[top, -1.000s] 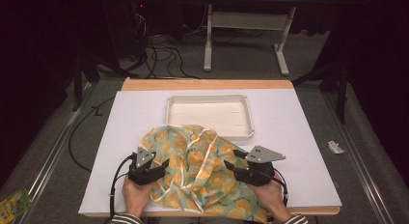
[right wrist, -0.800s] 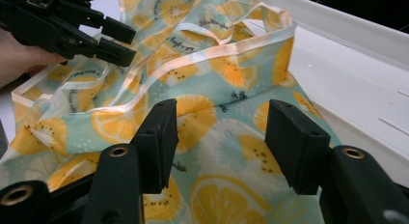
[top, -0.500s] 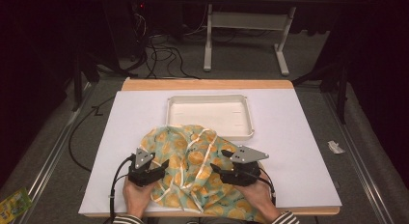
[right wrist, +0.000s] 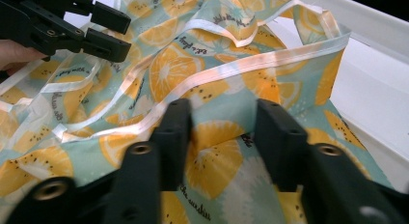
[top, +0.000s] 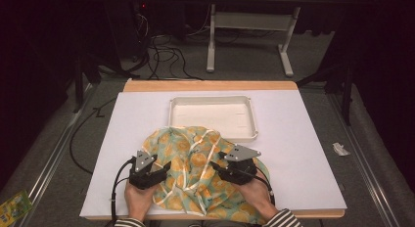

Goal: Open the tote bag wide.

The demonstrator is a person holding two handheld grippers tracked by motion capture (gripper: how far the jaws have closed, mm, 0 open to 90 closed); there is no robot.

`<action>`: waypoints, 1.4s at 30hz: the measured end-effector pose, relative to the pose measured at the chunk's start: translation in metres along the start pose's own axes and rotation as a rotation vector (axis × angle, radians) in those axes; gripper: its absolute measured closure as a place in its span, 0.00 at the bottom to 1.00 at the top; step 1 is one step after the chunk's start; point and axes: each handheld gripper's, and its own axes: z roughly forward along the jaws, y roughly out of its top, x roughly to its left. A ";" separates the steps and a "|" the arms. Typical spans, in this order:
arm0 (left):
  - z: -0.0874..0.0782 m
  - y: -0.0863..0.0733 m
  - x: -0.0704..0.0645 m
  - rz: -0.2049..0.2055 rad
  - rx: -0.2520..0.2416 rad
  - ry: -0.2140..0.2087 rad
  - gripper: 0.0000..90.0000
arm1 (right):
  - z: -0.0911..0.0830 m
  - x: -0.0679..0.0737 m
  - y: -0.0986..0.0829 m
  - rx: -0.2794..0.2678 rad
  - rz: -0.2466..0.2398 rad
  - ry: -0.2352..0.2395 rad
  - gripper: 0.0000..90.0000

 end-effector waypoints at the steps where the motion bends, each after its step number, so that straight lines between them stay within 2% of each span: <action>1: 0.000 0.000 0.000 0.000 -0.001 0.000 0.43 | -0.001 0.001 -0.001 -0.003 -0.004 -0.006 0.74; 7: 0.000 0.000 0.000 -0.001 0.003 0.002 0.44 | -0.002 0.003 -0.002 -0.004 -0.043 -0.003 0.96; 9: 0.000 0.000 0.000 -0.001 0.004 0.001 0.44 | -0.002 0.003 -0.002 -0.006 -0.065 -0.002 1.00; 15: 0.000 0.000 -0.001 0.006 -0.001 0.006 0.44 | -0.004 0.002 -0.003 -0.028 -0.067 0.002 1.00; 25: -0.001 0.000 -0.002 0.012 -0.005 0.008 0.44 | -0.006 0.000 -0.003 -0.035 -0.059 0.006 1.00; 35: -0.001 0.000 -0.002 0.012 -0.005 0.013 0.43 | -0.020 -0.010 -0.006 -0.058 -0.061 -0.026 1.00; 42: 0.000 0.000 -0.002 0.011 -0.004 0.013 0.43 | -0.031 -0.021 -0.011 -0.073 -0.033 -0.053 1.00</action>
